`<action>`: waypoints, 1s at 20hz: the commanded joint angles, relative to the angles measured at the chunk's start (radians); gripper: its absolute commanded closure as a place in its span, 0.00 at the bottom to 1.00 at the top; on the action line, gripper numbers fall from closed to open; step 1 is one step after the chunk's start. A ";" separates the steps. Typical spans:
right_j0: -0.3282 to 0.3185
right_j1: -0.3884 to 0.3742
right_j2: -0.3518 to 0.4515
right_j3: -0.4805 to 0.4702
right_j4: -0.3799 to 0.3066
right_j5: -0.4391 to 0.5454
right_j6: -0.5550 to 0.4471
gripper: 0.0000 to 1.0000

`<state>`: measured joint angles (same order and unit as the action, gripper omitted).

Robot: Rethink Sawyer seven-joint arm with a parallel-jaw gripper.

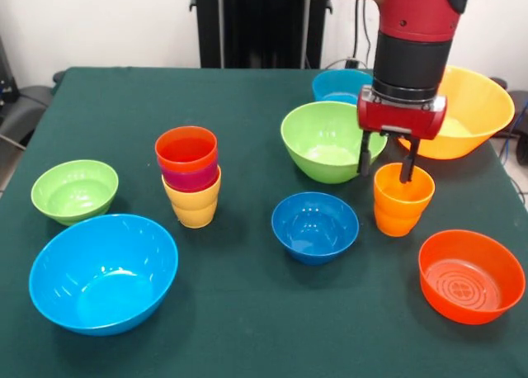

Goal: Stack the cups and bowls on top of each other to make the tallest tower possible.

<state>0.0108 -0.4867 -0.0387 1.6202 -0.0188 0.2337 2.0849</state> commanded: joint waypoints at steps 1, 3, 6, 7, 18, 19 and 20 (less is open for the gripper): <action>0.010 0.046 0.006 -0.055 0.016 0.043 0.112 0.00; 0.013 0.080 -0.010 -0.041 0.000 0.002 0.113 0.00; 0.014 0.118 -0.022 -0.025 -0.016 -0.074 0.120 0.00; 0.013 0.125 -0.020 -0.020 -0.017 -0.094 0.123 0.00; 0.006 0.179 0.027 -0.020 0.013 -0.228 0.141 0.00; 0.002 0.177 0.036 -0.022 0.017 -0.231 0.142 0.00; -0.003 0.175 0.045 -0.023 0.021 -0.235 0.142 0.00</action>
<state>0.0111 -0.3738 -0.1108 1.6188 -0.0186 0.0349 2.0849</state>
